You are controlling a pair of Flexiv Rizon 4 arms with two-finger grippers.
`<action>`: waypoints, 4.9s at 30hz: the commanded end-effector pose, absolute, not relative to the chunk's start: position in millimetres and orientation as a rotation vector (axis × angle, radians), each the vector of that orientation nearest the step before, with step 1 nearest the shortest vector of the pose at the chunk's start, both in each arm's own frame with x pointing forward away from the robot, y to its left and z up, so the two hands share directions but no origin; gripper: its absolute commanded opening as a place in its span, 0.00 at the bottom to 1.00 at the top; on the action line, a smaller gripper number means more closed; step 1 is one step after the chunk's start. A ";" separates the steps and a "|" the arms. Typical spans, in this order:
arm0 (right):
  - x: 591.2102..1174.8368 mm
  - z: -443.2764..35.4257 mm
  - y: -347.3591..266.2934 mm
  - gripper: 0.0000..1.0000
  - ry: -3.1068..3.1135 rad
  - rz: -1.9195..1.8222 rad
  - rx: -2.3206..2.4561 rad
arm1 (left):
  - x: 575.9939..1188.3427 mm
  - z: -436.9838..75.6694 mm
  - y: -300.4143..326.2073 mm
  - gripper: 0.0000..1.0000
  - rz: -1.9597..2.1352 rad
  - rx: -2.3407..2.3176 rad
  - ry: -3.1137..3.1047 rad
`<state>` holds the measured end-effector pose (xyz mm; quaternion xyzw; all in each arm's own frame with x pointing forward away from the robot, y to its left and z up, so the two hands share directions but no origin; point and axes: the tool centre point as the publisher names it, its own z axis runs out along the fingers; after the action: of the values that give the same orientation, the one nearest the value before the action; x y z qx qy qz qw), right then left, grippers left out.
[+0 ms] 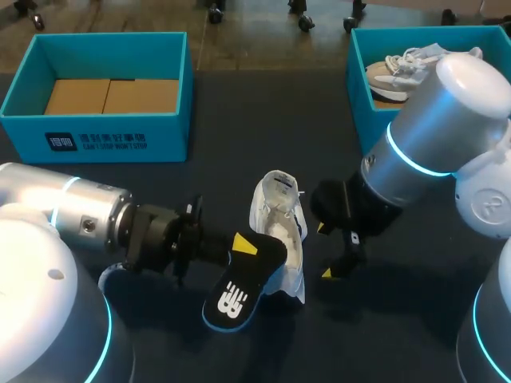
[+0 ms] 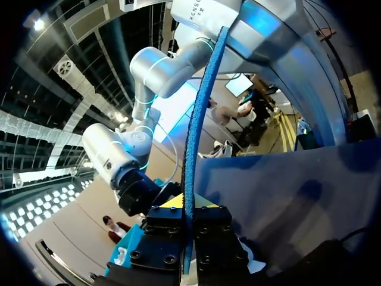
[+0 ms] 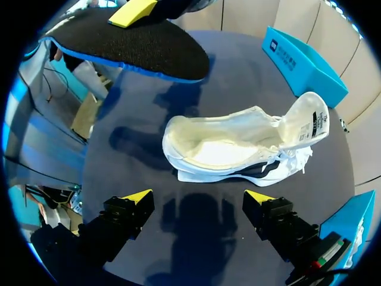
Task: Take the shoe out of the shoebox, open the shoe tongue, remove and reinsert the insole, then place the shoe into the shoebox
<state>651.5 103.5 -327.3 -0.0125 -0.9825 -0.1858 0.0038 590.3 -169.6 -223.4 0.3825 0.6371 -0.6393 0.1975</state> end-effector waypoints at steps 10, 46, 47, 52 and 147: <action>654.7 -343.0 111.0 1.00 -3.072 -0.581 -0.044 | 594.4 -237.1 -171.6 0.00 -1.833 1.038 1.800; 672.1 -363.8 114.0 1.00 -3.095 -0.463 -0.069 | 602.3 -277.5 -200.0 0.00 -1.932 0.922 1.840; 672.1 -363.8 114.0 1.00 -3.095 -0.463 -0.069 | 603.2 -278.3 -200.3 0.00 -1.936 0.918 1.841; 672.1 -363.8 114.0 1.00 -3.095 -0.463 -0.069 | 606.4 -282.5 -202.3 0.00 -1.945 0.913 1.845; 672.1 -363.8 114.0 1.00 -3.095 -0.463 -0.069 | 642.7 -317.1 -209.0 0.36 -1.723 0.820 2.039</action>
<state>672.5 112.6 -361.9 -0.0217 -0.9887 -0.1485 0.0070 648.2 -208.6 -322.7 0.2882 0.7162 -0.6120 0.1716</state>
